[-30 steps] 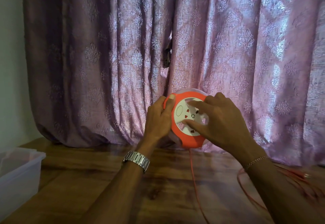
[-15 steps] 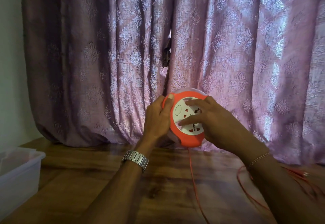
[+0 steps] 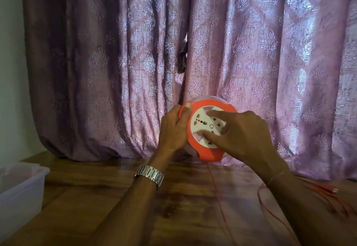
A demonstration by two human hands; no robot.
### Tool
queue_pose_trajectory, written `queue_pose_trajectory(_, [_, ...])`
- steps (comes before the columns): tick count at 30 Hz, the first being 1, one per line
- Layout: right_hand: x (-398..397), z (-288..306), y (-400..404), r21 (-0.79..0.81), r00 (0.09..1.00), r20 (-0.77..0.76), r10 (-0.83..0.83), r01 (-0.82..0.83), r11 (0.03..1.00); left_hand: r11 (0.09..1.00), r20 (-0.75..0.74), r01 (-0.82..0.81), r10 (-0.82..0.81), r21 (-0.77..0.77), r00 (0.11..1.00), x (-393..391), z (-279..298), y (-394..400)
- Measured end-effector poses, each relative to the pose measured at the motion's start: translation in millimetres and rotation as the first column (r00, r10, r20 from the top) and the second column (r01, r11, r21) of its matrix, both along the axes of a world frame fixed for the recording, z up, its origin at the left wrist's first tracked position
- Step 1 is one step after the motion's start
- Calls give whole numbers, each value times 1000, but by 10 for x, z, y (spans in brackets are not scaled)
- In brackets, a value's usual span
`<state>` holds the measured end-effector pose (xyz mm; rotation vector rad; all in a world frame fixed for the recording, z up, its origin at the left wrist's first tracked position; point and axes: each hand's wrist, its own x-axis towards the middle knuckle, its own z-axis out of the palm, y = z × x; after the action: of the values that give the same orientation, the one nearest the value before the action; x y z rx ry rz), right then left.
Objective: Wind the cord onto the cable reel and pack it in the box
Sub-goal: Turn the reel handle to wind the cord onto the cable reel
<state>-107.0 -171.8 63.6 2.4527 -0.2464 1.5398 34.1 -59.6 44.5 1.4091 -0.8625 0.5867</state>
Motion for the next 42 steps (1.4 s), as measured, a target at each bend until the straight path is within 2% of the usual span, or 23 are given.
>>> queue_pose_trajectory(2, [12, 5, -6, 17, 1000, 22, 15, -16, 1000, 1000, -6, 18, -18, 0, 1000, -14, -2, 1])
queue_pose_trajectory(7, [-14, 31, 4, 5, 998, -66, 13, -13, 1000, 999, 6, 31, -31, 11, 999, -29, -13, 5])
queue_pose_trajectory(10, [-46, 56, -10, -34, 993, -71, 97, -100, 994, 1000, -11, 30, -30, 6, 999, -14, -11, 3])
queue_pose_trajectory(13, [-73, 84, -42, -77, 963, -178, 203, -219, 973, 1000, -21, 26, -26, -9, 999, 7, -15, 5])
queue_pose_trajectory(15, [-86, 98, -62, -44, 925, -284, 252, -275, 960, 999, -26, 33, -34, -18, 999, 2, -11, 11])
queue_pose_trajectory(17, [-103, 107, -32, 41, 879, -400, 259, -265, 963, 999, -22, 42, -42, -18, 999, -7, -7, 14])
queue_pose_trajectory(20, [-116, 102, 41, 44, 856, -469, 219, -225, 973, 998, -15, 58, -58, -18, 998, -16, -10, 16])
queue_pose_trajectory(27, [-103, 71, 55, -60, 931, -330, 154, -184, 981, 999, 3, 43, -43, -4, 999, -35, 8, 19])
queue_pose_trajectory(30, [-75, 24, 45, -59, 954, -261, 145, -166, 984, 999, 2, 34, -34, 2, 999, -30, 3, 14])
queue_pose_trajectory(33, [-47, -16, 41, -39, 978, -205, 50, -60, 997, 1000, 8, 15, -15, 1, 1000, -16, -2, 9])
queue_pose_trajectory(36, [-1, -20, 35, -7, 997, -78, -15, 15, 1000, 1000, 10, 13, -13, -5, 1000, -14, -2, 9])
queue_pose_trajectory(39, [32, -20, 27, 21, 1000, 16, -21, 21, 1000, 999, 3, 34, -34, -15, 999, 1, -10, 4])
queue_pose_trajectory(42, [36, -15, 14, -21, 999, 45, -28, 29, 999, 998, -9, 51, -52, -24, 999, 12, -17, -6])
